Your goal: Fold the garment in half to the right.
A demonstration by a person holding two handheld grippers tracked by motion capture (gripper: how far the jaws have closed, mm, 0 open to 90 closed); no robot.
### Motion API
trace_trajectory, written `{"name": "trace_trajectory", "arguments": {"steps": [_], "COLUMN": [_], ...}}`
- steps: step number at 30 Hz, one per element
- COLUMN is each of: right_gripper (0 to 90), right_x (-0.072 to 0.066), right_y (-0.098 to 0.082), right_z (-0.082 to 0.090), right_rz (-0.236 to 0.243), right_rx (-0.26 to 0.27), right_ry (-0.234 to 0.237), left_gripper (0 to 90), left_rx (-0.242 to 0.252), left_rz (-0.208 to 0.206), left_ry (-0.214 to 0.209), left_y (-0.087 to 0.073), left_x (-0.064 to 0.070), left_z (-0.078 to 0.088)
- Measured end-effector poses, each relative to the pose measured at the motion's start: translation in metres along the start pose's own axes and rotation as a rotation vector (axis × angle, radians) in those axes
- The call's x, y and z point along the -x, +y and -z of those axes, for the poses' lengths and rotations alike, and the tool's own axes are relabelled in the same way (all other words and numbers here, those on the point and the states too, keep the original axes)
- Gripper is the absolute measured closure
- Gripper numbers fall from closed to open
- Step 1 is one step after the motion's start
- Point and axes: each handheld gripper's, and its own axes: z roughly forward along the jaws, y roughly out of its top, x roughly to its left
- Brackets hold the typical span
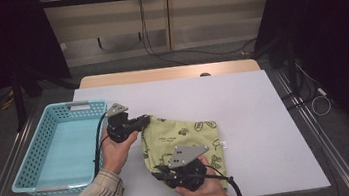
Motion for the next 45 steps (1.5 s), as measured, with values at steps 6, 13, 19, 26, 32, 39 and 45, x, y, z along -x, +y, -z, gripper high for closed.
{"name": "trace_trajectory", "arguments": {"steps": [6, 13, 19, 26, 32, 39, 45], "right_gripper": [79.3, 79.3, 79.4, 79.4, 79.4, 79.4, 79.4], "right_x": [-0.001, -0.003, -0.004, -0.004, -0.003, -0.003, -0.001], "right_y": [0.009, 0.004, 0.001, -0.003, -0.006, -0.008, -0.01], "right_z": [-0.001, -0.005, -0.007, -0.004, 0.005, 0.01, 0.015], "right_rz": [0.008, -0.004, -0.003, -0.013, -0.005, -0.012, -0.02], "right_rx": [0.02, 0.013, 0.007, 0.011, 0.029, 0.038, 0.04], "right_ry": [0.004, 0.012, 0.012, 0.007, -0.006, -0.007, -0.013], "left_gripper": [84.1, 84.1, 84.1, 84.1, 84.1, 84.1, 84.1], "left_rx": [0.011, -0.003, -0.012, -0.021, -0.024, -0.017, -0.049], "left_rz": [0.011, -0.002, -0.014, -0.045, -0.046, -0.048, -0.094], "left_ry": [0.016, 0.032, 0.044, 0.053, 0.04, 0.018, 0.015], "left_y": [0.002, 0.001, 0.001, 0.001, 0.005, 0.011, 0.013], "left_x": [-0.002, 0.001, 0.002, 0.009, 0.015, 0.018, 0.022], "left_z": [0.005, 0.002, 0.0, -0.004, -0.008, -0.009, -0.016]}}
